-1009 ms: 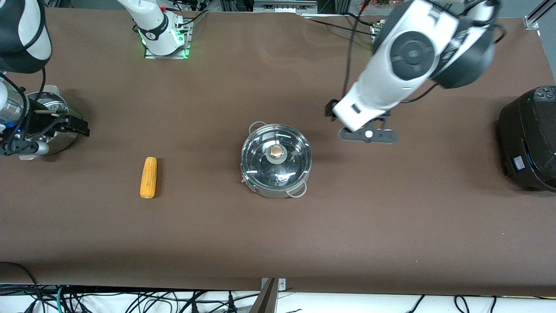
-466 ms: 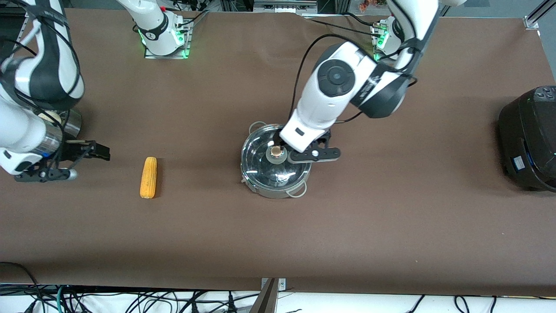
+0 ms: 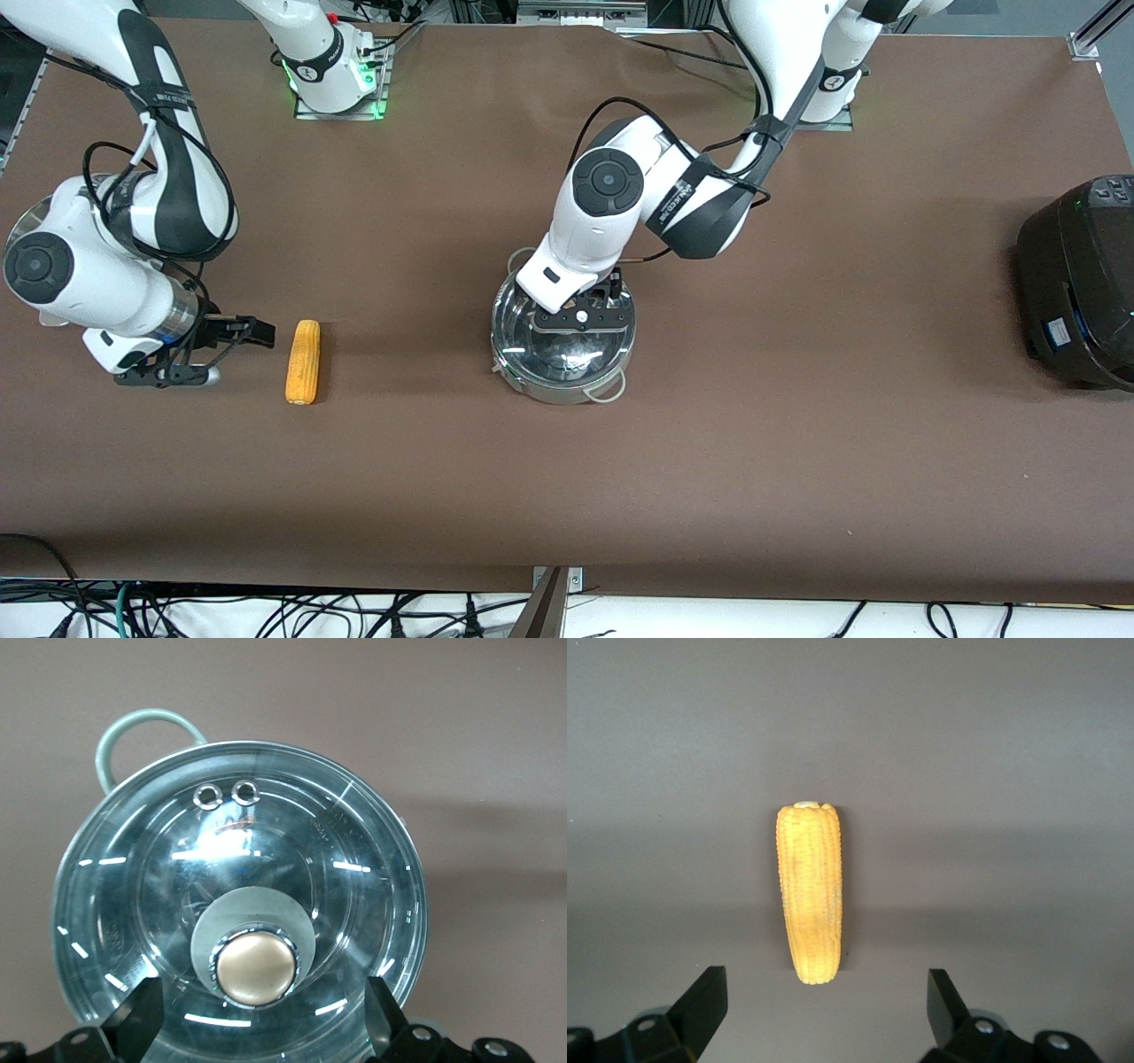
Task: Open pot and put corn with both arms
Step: 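Lift the glass lid with the left gripper while the right gripper grasps the corn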
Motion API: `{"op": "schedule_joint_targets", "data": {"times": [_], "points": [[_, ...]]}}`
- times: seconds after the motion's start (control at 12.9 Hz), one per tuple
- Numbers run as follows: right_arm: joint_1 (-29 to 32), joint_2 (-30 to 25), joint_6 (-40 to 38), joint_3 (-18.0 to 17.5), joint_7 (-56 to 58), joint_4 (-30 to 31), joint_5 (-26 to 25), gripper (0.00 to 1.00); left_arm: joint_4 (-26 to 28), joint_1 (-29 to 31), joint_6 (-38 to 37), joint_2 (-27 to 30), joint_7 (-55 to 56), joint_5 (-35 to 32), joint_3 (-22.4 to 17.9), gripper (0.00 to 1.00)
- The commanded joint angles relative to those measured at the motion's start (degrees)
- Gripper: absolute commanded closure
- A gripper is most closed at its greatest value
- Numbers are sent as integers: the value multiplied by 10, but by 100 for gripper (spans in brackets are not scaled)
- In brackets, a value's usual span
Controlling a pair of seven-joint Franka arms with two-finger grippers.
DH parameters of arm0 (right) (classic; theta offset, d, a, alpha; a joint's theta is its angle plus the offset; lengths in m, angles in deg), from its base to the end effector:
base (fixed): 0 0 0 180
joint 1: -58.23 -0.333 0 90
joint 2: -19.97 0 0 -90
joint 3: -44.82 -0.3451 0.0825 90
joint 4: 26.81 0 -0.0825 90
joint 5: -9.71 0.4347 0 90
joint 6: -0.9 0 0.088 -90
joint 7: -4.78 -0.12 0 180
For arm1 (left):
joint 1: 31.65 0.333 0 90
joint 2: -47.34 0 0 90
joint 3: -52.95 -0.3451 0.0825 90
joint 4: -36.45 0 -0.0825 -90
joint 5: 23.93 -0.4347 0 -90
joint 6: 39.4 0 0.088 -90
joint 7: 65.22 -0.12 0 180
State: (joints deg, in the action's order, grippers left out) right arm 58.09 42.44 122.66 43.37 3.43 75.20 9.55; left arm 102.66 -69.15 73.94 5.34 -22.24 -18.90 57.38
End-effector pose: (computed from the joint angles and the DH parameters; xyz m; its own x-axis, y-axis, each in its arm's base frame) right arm 0.6951 0.0179 0.3183 0.9989 0.0042 -0.0475 0.0039 -1.0000 -0.0063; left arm 0.6247 -0.5455 0.3669 0.9972 0.0694 -0.0278 0.0729 -0.9847 0.1582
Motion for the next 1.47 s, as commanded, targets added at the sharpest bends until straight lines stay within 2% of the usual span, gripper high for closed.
{"op": "schedule_joint_targets", "data": {"times": [0.0, 0.23, 0.39, 0.54, 1.01, 1.16, 1.4], "points": [[-1, 9, 19, 0, -8, 7, 27, 0, -27, -14, -2, -20, -3, -20, -10, 0], [0, 26, 64, 0, -7, 27, 40, 0, -25, -22, 3, -25, -3, -21, -10, 6], [0, 38, 103, -3, -7, 43, 40, 0, -24, -21, 2, -25, -3, -28, -10, 15], [-1, 51, 147, -4, -8, 63, 41, 0, -23, -21, 2, -25, -4, -66, -9, 18], [-1, 73, 188, -15, -8, 72, 41, 0, -13, -24, 3, -27, -5, -71, -9, 19], [-1, 80, 200, -15, -6, 72, 40, 0, -13, -25, 3, -29, -5, -77, -9, 25], [-1, 93, 220, -15, 3, 72, 39, 0, -13, -26, 3, -29, -4, -78, -9, 53]]}}
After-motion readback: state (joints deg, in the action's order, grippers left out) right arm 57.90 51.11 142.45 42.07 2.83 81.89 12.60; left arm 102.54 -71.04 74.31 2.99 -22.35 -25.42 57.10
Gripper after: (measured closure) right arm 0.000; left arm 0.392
